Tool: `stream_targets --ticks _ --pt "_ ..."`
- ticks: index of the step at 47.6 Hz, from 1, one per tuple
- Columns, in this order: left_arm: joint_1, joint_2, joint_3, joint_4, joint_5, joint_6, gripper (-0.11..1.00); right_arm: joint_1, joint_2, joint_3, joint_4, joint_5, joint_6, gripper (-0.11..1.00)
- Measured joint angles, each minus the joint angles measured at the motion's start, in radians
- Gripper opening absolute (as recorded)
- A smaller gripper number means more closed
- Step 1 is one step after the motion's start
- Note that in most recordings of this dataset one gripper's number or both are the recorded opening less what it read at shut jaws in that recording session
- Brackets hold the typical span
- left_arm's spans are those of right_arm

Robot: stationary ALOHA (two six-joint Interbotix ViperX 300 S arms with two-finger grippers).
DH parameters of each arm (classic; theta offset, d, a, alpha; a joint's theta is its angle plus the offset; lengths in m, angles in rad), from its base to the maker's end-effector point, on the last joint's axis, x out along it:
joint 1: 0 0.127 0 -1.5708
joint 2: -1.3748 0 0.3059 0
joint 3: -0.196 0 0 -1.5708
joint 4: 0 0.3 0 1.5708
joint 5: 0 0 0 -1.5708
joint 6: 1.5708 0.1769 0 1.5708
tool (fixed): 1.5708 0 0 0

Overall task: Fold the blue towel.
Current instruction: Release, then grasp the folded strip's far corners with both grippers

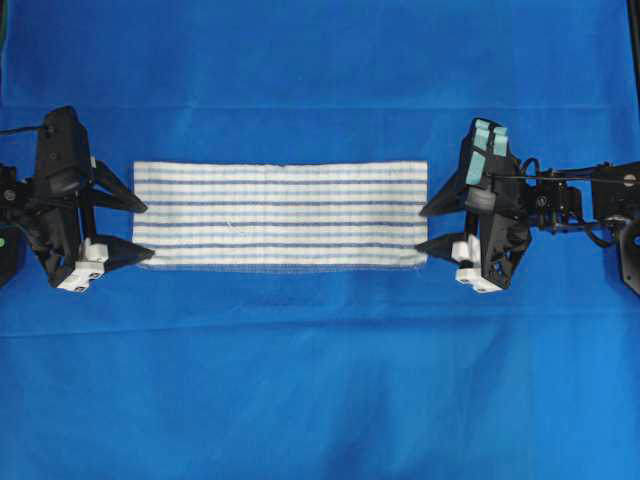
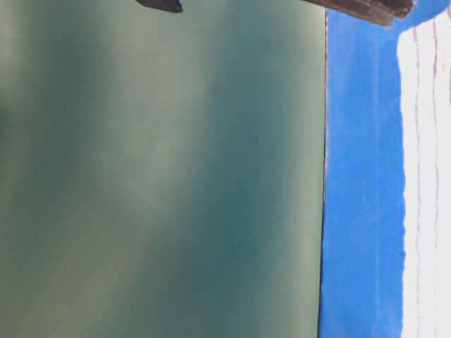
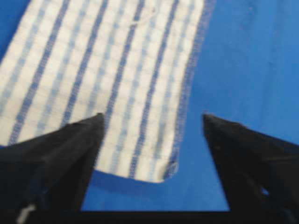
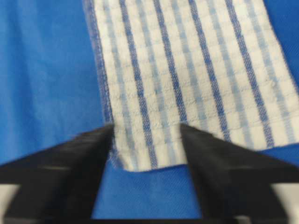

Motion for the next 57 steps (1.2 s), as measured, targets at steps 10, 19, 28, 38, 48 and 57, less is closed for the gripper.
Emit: stream_targets --ticks 10,19,28,38,48,57 --pt "0.092 -0.015 0.002 0.003 -0.012 0.012 0.8 -0.101 -0.014 0.0 -0.009 -0.017 -0.006 0.61" --pt "0.207 -0.012 -0.003 0.003 -0.015 0.097 0.81 -0.199 -0.008 -0.015 -0.048 -0.034 -0.008 0.61" --pt "0.264 -0.005 -0.006 0.003 -0.026 0.161 0.81 -0.252 0.023 -0.031 -0.071 -0.04 -0.008 0.61" --pt "0.301 0.075 -0.005 0.005 -0.071 0.17 0.81 -0.295 0.12 -0.043 -0.072 -0.078 -0.006 0.61" --pt "0.327 0.245 -0.021 0.005 -0.138 0.173 0.81 -0.313 0.242 -0.057 -0.072 -0.106 -0.008 0.61" --pt "0.342 0.36 -0.038 0.005 -0.141 0.173 0.81 -0.311 0.276 -0.06 -0.072 -0.106 -0.011 0.61"
